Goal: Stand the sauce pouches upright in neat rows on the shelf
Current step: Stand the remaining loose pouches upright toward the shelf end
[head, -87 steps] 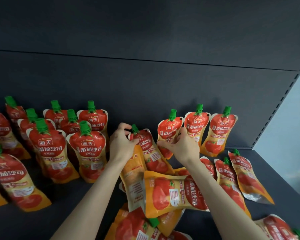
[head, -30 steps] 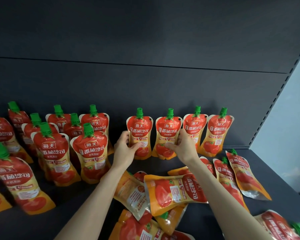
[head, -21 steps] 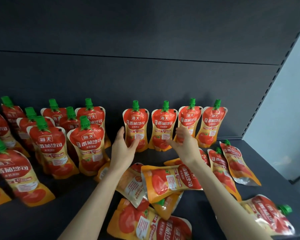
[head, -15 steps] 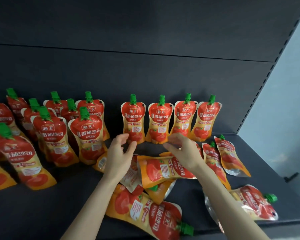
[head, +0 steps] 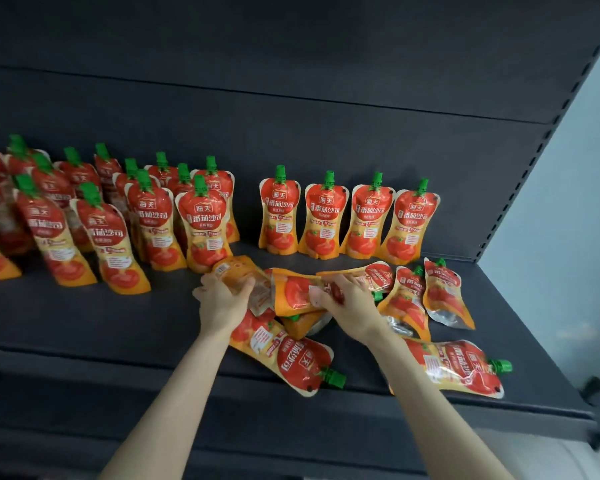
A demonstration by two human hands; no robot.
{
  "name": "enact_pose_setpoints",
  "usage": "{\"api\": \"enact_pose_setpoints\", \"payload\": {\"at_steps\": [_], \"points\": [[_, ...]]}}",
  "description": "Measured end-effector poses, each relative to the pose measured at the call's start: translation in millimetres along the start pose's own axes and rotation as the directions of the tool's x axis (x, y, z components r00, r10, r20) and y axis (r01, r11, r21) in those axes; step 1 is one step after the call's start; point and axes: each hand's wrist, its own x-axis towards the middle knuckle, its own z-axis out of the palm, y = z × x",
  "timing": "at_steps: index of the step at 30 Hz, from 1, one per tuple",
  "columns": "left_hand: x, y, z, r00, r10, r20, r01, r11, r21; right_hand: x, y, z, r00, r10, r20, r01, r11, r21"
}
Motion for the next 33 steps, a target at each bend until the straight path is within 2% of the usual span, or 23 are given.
{"api": "enact_pose_setpoints", "payload": {"at_steps": [5,9,12,15,18,21,24,26,28,30,31,33], "points": [[9,2,-5,0.993,-0.108,0.042,0.115,0.968,-0.223,1,0,5,0.998,0.058,-0.038,-0.053,0.992,0.115],[15,-4,-6,0.982,-0.182,0.054,0.19,0.943,-0.273,-5,-10,10,0.981,0.137,-0.135,-0.126,0.988,0.084],[19,-6,-6,0.982,-0.153,0.112,0.178,0.946,-0.269,-18,-22,17,0.911,0.309,-0.274,-0.328,0.944,-0.025],[21,-7,-4,0.981,-0.127,0.145,0.162,0.95,-0.266,-30,-28,26,0.849,0.387,-0.361,-0.429,0.902,-0.042],[23,-10,-3,0.979,-0.143,0.142,0.18,0.939,-0.293,-30,-29,29,0.841,0.435,-0.322,-0.461,0.887,-0.004],[20,-11,-3,0.983,-0.148,0.11,0.176,0.931,-0.319,-25,-26,27,0.905,0.371,-0.21,-0.369,0.928,0.048],[10,-14,-3,0.994,-0.076,0.073,0.094,0.955,-0.281,-25,-22,22,0.958,0.241,-0.158,-0.222,0.966,0.132],[4,-17,-7,0.995,0.008,0.1,0.014,0.976,-0.217,-25,-20,21,0.962,0.224,-0.157,-0.193,0.963,0.189],[2,-22,-11,0.986,0.1,0.13,-0.089,0.992,-0.088,-25,-22,22,0.94,0.292,-0.178,-0.249,0.941,0.231],[2,-27,-18,0.973,0.208,0.1,-0.218,0.97,0.105,-25,-26,27,0.885,0.405,-0.232,-0.356,0.907,0.225],[5,-30,-21,0.958,0.277,0.07,-0.285,0.947,0.147,-26,-29,30,0.855,0.45,-0.257,-0.402,0.889,0.22],[9,-33,-27,0.906,0.415,0.085,-0.422,0.903,0.084,-27,-34,36,0.815,0.509,-0.276,-0.456,0.858,0.235]]}}
